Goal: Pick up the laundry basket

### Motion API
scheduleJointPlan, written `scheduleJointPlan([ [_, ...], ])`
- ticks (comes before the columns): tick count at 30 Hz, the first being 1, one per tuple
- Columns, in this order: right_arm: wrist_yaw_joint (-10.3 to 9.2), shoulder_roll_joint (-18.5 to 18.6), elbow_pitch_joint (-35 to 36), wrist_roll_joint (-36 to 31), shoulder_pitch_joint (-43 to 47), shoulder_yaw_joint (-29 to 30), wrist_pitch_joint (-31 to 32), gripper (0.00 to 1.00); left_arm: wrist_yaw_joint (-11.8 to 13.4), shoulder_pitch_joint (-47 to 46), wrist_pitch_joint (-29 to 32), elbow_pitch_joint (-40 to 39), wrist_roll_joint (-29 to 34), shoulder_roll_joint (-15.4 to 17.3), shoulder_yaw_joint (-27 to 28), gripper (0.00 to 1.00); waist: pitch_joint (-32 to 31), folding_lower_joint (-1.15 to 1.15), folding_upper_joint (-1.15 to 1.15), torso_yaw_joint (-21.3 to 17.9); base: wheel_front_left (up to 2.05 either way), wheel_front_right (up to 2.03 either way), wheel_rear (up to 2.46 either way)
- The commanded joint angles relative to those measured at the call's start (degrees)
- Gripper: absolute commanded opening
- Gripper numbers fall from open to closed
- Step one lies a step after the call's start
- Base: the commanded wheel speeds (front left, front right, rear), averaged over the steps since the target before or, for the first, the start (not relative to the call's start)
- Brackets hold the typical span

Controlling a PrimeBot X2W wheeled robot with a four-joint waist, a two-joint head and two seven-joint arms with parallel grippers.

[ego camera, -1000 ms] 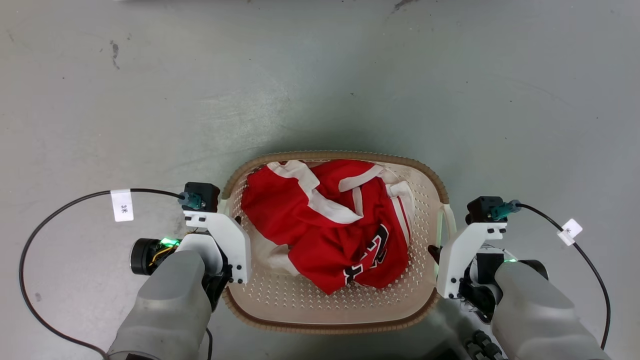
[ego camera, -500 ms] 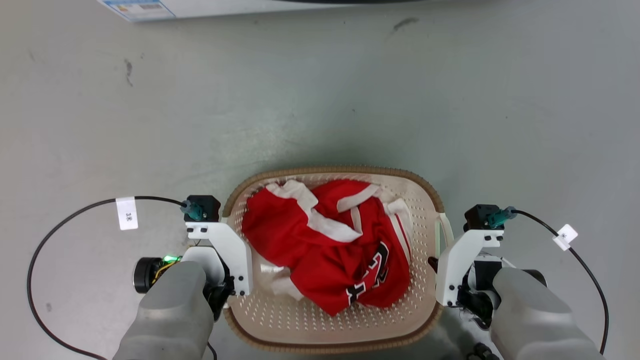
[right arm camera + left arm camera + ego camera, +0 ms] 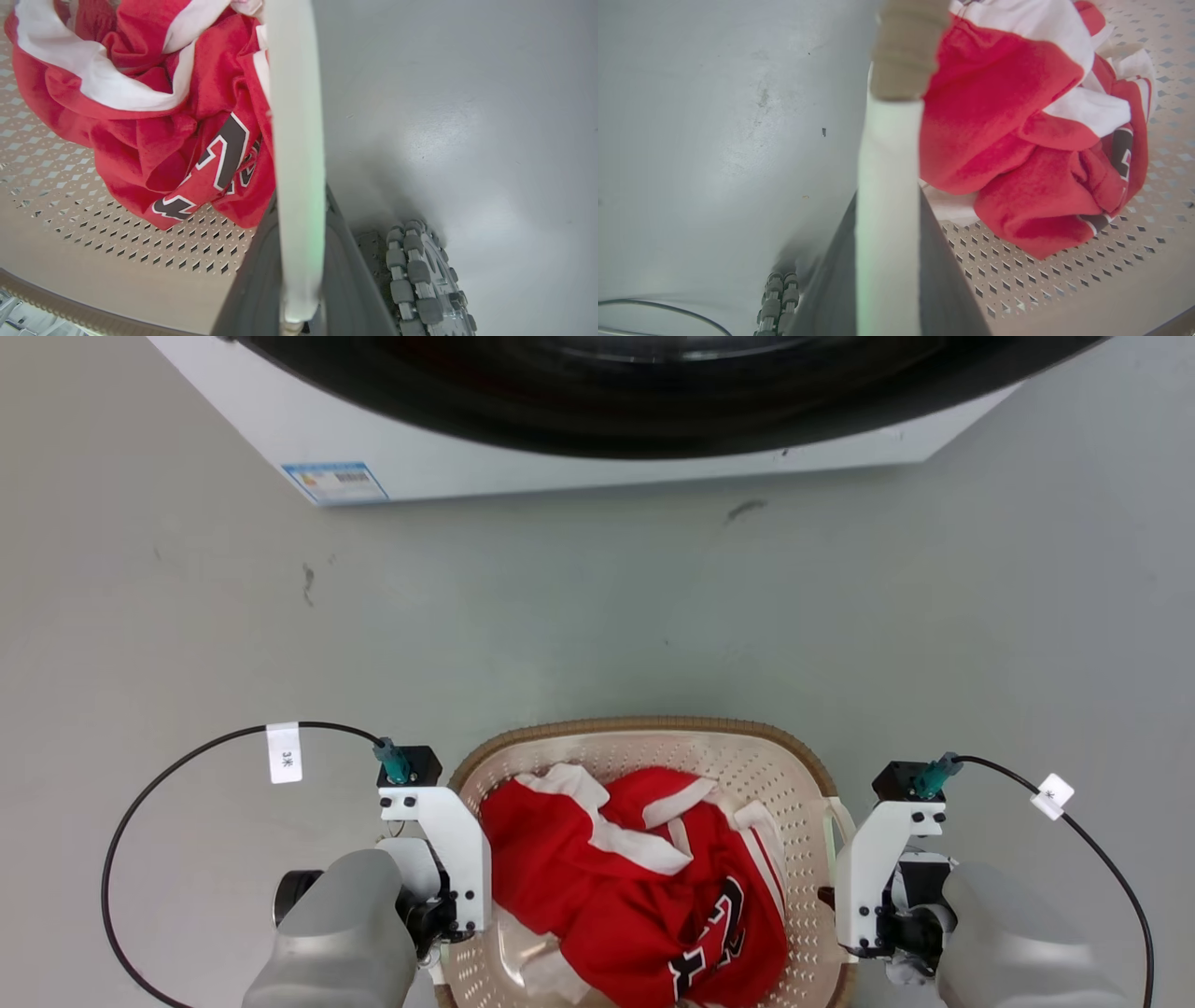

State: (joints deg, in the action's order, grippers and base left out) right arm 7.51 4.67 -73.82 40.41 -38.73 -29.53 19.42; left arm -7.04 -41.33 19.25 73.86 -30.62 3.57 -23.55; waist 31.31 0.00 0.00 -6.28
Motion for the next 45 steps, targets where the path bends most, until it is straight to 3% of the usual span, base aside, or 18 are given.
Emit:
scheduleJointPlan([
  [1,-0.04,0.50,0.01,0.54,-0.05,-0.14,1.19,0.00,-0.49,0.80,1.89,-0.01,-0.45,-0.21,-0.08,0.00,-2.96,0.00,0.00,0.06,0.00,0.00,0.00],
  [11,-0.05,2.55,2.12,2.92,-0.66,-2.33,9.11,0.00,-0.49,0.19,8.96,-0.01,-1.85,-0.43,-0.81,0.00,-10.62,0.00,0.00,0.60,0.00,0.00,0.00],
  [22,-0.06,5.47,4.14,5.04,-2.44,-5.29,14.91,0.00,-0.64,-1.48,11.39,0.00,-3.07,-0.42,-1.86,0.00,-16.69,0.00,0.00,1.60,0.00,0.00,0.00],
  [45,-0.06,5.77,2.83,9.35,-3.43,-8.26,26.51,0.00,-0.70,0.41,18.76,-0.24,-7.40,-0.50,-4.64,0.00,-28.04,0.00,0.00,2.36,0.00,0.00,0.00],
])
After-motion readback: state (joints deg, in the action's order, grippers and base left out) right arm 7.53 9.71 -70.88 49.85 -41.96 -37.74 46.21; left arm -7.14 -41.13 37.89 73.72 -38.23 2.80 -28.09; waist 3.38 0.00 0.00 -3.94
